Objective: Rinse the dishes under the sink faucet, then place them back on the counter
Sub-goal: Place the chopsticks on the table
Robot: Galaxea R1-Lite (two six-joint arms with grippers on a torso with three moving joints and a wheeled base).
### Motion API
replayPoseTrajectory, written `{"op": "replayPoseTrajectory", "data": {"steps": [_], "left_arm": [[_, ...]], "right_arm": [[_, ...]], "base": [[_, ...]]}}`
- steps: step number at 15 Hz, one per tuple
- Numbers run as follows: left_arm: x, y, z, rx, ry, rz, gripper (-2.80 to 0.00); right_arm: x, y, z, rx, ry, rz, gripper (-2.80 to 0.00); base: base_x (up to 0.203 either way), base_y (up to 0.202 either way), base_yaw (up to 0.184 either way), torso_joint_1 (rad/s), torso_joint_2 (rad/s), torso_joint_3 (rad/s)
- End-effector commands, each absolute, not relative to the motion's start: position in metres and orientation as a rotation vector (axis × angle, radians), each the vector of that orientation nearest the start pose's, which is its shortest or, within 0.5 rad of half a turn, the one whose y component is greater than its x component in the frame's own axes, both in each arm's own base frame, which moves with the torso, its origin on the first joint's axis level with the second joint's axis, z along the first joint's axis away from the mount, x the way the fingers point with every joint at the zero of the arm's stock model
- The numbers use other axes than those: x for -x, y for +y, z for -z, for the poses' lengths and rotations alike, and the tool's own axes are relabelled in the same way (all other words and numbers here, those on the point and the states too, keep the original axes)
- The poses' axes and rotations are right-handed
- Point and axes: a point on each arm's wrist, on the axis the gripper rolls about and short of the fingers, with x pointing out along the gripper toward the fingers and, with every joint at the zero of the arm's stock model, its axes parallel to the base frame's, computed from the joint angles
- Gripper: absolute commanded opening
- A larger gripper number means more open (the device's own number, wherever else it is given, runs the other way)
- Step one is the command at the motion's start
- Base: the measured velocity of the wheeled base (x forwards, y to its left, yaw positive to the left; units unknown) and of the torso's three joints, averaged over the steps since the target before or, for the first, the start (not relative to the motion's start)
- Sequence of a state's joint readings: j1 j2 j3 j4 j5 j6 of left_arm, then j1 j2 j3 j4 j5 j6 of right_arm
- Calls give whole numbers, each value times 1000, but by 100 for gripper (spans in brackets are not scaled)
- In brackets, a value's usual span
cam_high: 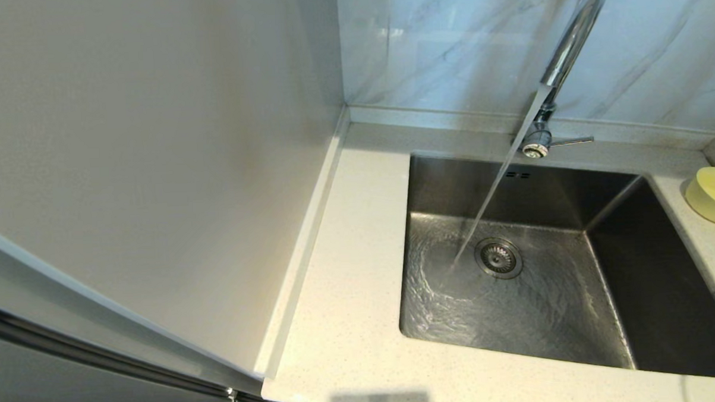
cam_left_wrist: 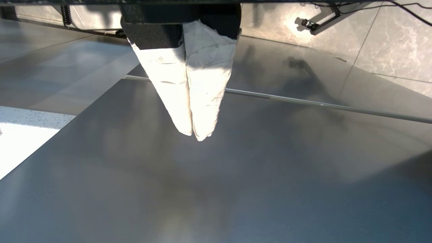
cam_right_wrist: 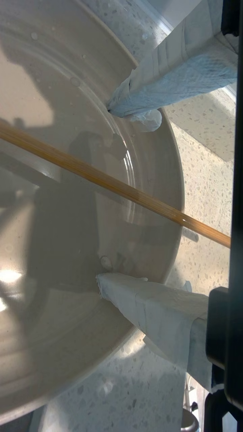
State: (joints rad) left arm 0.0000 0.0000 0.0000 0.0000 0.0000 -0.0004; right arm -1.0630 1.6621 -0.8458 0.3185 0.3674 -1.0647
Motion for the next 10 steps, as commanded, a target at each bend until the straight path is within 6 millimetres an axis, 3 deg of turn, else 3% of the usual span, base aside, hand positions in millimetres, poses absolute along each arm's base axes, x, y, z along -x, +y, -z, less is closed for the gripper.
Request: {"op": "replayPoseTrajectory", "data": {"steps": [1, 10], "left_arm": [[23, 0, -75, 1, 0, 0, -280], [23, 0, -75, 2, 0, 0, -280]], "right_arm": [[-127, -211, -131, 208, 1039, 80, 0], [-127, -212, -131, 214, 1033, 90, 0]], "base": [[0, 0, 0, 0, 0, 0], [0, 0, 0, 0, 0, 0]]}}
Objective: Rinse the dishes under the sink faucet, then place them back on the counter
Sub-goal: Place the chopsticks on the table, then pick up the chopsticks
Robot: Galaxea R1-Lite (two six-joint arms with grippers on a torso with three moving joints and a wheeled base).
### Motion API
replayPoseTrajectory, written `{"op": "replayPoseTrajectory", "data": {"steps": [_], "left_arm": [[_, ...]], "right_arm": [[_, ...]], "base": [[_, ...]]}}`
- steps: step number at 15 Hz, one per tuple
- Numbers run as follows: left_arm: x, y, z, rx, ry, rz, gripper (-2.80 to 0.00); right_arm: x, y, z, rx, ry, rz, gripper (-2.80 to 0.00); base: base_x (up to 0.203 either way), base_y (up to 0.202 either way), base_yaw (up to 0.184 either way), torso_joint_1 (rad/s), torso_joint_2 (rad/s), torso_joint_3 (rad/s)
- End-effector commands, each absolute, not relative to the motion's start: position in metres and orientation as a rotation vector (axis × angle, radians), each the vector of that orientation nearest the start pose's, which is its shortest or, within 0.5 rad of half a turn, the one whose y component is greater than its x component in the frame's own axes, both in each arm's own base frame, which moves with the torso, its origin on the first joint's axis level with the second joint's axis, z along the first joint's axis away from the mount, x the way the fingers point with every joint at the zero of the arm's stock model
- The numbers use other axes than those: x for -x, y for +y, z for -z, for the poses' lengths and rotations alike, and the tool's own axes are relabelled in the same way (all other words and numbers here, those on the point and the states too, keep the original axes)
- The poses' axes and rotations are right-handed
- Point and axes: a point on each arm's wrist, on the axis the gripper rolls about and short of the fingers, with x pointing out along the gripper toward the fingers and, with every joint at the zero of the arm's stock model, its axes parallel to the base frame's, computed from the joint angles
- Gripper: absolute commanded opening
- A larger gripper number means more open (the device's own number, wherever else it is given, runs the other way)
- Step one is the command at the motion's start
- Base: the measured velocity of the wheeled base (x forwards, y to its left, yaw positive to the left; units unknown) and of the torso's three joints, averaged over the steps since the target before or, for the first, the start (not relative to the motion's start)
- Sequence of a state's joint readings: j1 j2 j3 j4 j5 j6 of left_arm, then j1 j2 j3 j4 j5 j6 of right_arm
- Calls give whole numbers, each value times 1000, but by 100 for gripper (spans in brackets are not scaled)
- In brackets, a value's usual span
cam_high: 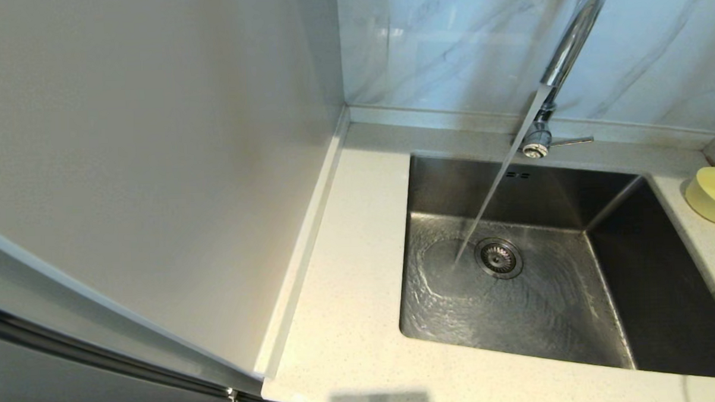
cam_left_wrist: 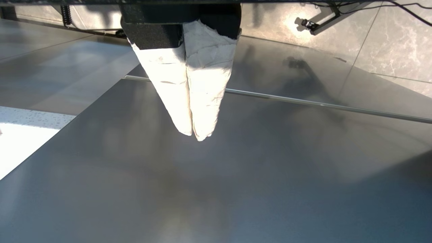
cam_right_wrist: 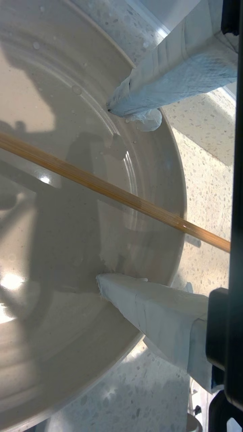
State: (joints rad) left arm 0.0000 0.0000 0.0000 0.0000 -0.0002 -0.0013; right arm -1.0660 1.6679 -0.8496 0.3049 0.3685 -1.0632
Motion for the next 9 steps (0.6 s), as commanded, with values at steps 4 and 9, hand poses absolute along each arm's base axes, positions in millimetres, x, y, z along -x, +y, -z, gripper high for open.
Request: {"op": "replayPoseTrajectory", "data": {"steps": [4, 9], "left_arm": [[23, 0, -75, 2, 0, 0, -280], [23, 0, -75, 2, 0, 0, -280]], "right_arm": [[-127, -213, -131, 218, 1029, 96, -280], [-126, -213, -131, 217, 1029, 99, -280]], "base": [[0, 0, 0, 0, 0, 0], [0, 0, 0, 0, 0, 0]]}}
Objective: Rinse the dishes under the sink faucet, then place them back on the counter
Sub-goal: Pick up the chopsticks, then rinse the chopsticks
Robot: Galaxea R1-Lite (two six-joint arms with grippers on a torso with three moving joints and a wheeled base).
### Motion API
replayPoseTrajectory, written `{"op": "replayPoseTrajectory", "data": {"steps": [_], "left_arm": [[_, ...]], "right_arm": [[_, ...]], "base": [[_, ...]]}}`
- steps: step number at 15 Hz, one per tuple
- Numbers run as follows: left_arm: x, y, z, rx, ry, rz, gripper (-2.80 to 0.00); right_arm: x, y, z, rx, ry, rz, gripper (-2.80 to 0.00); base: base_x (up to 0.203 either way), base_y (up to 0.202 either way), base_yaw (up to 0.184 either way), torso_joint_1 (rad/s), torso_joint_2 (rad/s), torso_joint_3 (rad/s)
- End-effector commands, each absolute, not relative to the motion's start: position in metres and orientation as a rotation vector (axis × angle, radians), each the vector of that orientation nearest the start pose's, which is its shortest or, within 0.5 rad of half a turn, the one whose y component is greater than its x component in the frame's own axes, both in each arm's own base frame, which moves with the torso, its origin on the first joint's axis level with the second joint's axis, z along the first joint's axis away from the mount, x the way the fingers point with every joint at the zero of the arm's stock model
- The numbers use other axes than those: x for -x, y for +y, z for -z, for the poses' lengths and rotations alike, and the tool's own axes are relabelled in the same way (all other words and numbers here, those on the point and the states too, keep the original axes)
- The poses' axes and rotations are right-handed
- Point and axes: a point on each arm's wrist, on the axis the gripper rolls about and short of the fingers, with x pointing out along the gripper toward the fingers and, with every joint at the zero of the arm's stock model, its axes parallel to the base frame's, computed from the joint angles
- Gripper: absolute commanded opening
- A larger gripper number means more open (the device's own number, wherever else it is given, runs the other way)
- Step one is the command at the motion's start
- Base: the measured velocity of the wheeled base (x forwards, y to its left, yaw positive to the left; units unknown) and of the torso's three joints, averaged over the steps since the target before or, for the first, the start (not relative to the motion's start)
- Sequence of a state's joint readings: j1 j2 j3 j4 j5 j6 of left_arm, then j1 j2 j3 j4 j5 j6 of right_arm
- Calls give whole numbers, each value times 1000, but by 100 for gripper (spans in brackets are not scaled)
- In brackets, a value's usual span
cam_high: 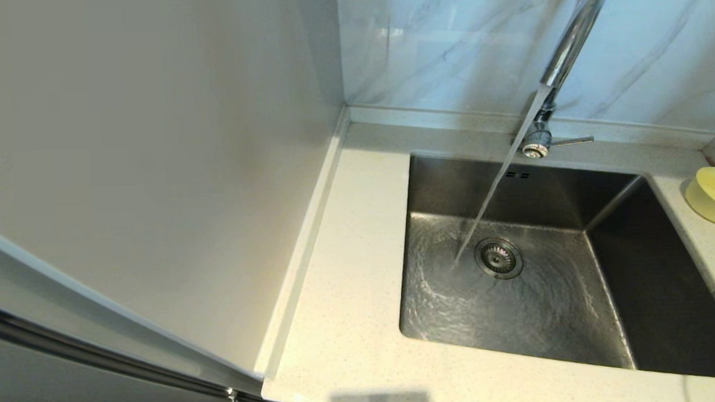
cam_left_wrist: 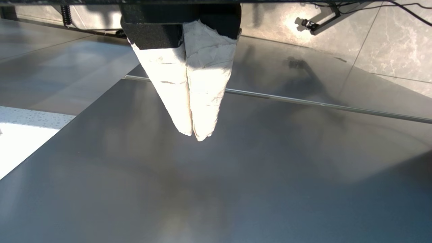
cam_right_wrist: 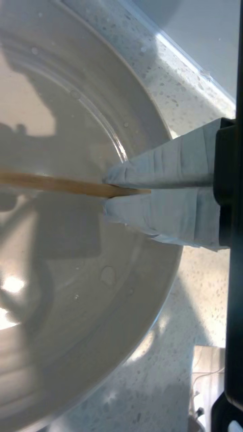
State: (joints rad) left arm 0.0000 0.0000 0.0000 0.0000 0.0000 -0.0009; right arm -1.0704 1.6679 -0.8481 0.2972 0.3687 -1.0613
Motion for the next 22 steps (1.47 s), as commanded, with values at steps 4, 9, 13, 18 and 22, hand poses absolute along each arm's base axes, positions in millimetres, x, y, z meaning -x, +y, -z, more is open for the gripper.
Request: {"op": "replayPoseTrajectory", "data": {"steps": [4, 9, 13, 18, 22], "left_arm": [[23, 0, -75, 2, 0, 0, -280], [23, 0, -75, 2, 0, 0, -280], [23, 0, -75, 0, 0, 0, -280], [23, 0, -76, 2, 1, 0, -280], [23, 0, -75, 2, 0, 0, -280]], "right_arm": [[-125, -213, -133, 221, 1026, 105, -280], [-127, -216, -164, 182, 935, 225, -280], [-120, -211, -183, 200, 854, 244, -280], [-141, -186, -211, 328, 771, 178, -280], [-206, -152, -243, 319, 729, 227, -280]], "base": [[0, 0, 0, 0, 0, 0], [0, 0, 0, 0, 0, 0], [0, 0, 0, 0, 0, 0], [0, 0, 0, 0, 0, 0], [0, 0, 0, 0, 0, 0]]}}
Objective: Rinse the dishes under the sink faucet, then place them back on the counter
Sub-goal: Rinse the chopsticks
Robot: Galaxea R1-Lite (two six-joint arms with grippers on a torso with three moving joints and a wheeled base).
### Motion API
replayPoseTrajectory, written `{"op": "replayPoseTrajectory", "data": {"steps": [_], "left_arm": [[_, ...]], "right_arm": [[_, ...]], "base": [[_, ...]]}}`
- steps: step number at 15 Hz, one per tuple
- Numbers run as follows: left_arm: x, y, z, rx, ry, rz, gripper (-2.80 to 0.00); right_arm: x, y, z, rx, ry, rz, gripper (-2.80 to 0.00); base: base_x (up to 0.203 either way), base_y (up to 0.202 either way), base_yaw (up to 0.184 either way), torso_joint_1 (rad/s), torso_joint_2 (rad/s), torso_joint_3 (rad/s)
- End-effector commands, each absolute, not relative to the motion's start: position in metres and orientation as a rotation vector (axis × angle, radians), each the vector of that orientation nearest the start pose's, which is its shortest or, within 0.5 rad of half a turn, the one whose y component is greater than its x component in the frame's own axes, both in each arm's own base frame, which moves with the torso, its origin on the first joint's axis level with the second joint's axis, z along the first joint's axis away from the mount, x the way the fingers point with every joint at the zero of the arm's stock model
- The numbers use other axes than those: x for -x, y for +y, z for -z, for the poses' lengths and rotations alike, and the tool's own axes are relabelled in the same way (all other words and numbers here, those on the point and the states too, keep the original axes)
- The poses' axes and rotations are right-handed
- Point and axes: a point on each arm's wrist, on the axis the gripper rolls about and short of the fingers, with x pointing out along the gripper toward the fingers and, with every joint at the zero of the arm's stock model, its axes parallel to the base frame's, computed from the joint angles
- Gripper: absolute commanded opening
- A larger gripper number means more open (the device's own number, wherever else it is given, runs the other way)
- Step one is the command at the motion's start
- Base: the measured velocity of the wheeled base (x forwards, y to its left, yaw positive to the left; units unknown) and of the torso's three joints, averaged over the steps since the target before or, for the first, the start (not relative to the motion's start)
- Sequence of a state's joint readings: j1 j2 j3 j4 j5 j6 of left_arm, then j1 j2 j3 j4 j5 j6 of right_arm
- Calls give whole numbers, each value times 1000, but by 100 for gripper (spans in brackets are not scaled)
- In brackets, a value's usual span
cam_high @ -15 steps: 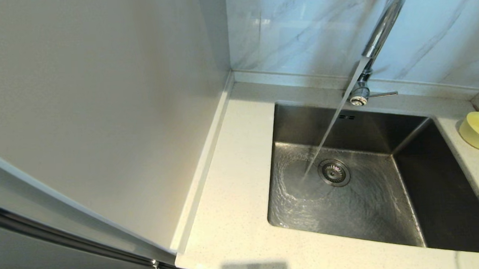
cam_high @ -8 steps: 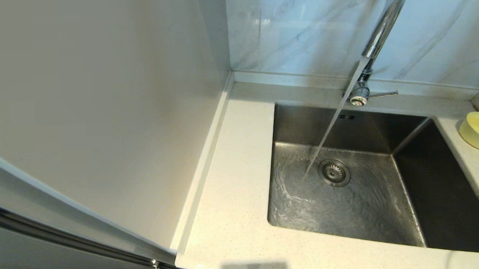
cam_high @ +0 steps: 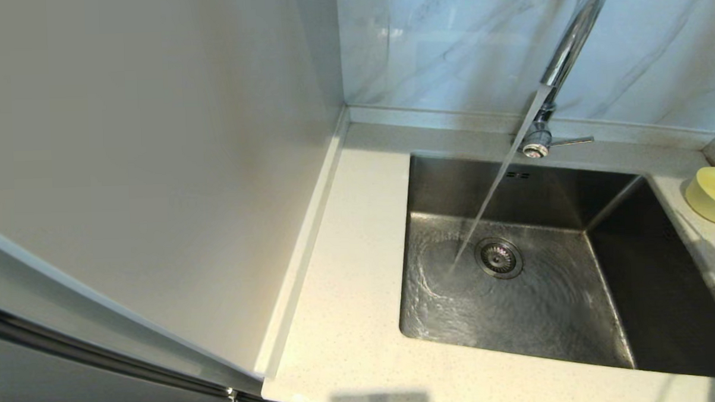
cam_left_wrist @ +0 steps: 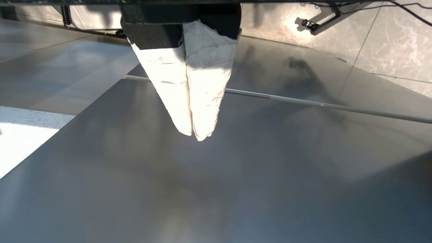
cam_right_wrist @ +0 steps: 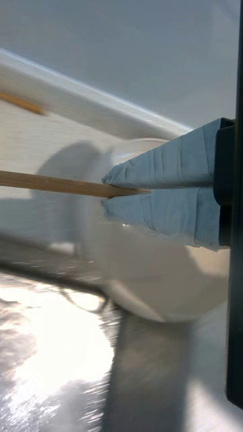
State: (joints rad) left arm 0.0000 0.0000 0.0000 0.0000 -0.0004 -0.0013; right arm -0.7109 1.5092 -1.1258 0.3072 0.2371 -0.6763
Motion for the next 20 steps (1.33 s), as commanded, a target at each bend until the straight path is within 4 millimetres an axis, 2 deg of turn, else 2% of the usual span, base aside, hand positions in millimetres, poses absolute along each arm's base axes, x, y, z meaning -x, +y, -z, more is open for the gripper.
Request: {"op": "replayPoseTrajectory", "data": {"steps": [1, 3, 5, 10, 13, 16, 18, 20], "left_arm": [[23, 0, -75, 2, 0, 0, -280], [23, 0, -76, 2, 1, 0, -280], [23, 0, -75, 1, 1, 0, -280], [23, 0, -75, 1, 0, 0, -280], [23, 0, -75, 2, 0, 0, -280], [23, 0, -75, 2, 0, 0, -280], [23, 0, -75, 1, 0, 0, -280], [23, 0, -76, 2, -1, 0, -280]], "right_arm": [[-223, -138, -248, 301, 722, 253, -280], [-239, -107, -249, 304, 725, 256, -280], [-244, -87, -243, 332, 738, 260, -280], [-234, -50, -245, 390, 699, 168, -280], [-226, -23, -239, 449, 700, 121, -280], [-231, 5, -229, 500, 636, 101, -280], [-241, 27, -222, 518, 573, 113, -280], [-243, 39, -218, 534, 561, 122, -280]], "base": [[0, 0, 0, 0, 0, 0], [0, 0, 0, 0, 0, 0], [0, 0, 0, 0, 0, 0], [0, 0, 0, 0, 0, 0], [0, 0, 0, 0, 0, 0], [0, 0, 0, 0, 0, 0], [0, 0, 0, 0, 0, 0], [0, 0, 0, 0, 0, 0]]}}
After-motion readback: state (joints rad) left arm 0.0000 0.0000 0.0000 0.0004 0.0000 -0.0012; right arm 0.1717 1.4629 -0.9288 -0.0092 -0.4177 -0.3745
